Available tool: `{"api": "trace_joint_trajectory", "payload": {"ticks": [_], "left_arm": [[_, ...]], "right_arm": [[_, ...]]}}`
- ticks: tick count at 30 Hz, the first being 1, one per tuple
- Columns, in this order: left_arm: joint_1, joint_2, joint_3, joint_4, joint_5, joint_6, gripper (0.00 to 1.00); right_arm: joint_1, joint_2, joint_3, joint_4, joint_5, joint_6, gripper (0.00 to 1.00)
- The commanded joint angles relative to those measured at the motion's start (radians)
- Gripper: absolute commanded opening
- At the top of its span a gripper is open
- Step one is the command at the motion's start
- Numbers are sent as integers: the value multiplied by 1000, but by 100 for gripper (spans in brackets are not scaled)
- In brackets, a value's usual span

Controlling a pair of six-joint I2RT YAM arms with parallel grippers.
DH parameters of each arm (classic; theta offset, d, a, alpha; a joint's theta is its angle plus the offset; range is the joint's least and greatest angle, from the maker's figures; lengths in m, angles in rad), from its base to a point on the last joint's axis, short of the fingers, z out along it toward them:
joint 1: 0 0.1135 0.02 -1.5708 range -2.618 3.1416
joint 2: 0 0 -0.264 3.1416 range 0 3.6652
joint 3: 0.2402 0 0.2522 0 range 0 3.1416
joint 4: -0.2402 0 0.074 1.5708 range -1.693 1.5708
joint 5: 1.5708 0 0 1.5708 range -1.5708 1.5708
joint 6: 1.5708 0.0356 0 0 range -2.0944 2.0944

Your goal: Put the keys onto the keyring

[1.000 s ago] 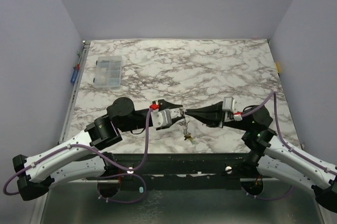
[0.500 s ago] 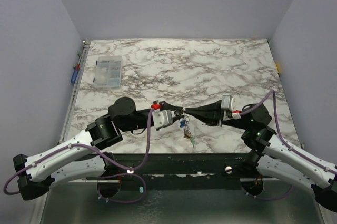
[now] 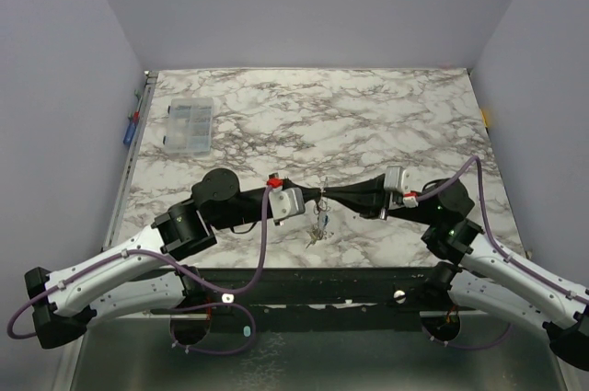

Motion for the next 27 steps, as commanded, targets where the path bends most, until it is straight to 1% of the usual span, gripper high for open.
{"api": "trace_joint_trajectory", "payload": {"ticks": [1,4,7,9,11,13,15,18,21,24,27], "left_arm": [[-7,30,29,31,-33,7,0],[-7,33,30,30,-40,16,0],[-7,35,32,25,-43,27,0],[-6,37,33,18,-57,35,0],[-7,37,36,8,-73,45,0],[-7,38,36,-3,-92,54,0],[-7,45,38,-20,-104,67,0],[-7,58,40,-45,-120,85,0],[-7,72,41,-58,-135,99,0],[-5,90,46,-70,-146,112,0],[-7,114,48,-76,-157,120,0]], "right_arm": [[8,4,49,6,-67,6,1],[8,1,59,-36,-55,-11,1],[8,2,83,-108,-37,-41,5],[8,4,102,-162,-23,-66,17],[8,9,125,-243,1,-101,28],[8,15,151,-318,32,-131,35],[8,20,174,-386,59,-156,39],[8,24,223,-499,96,-196,41],[8,53,303,-679,135,-263,44],[8,104,379,-856,187,-329,45],[8,169,432,-980,224,-359,45]]}}
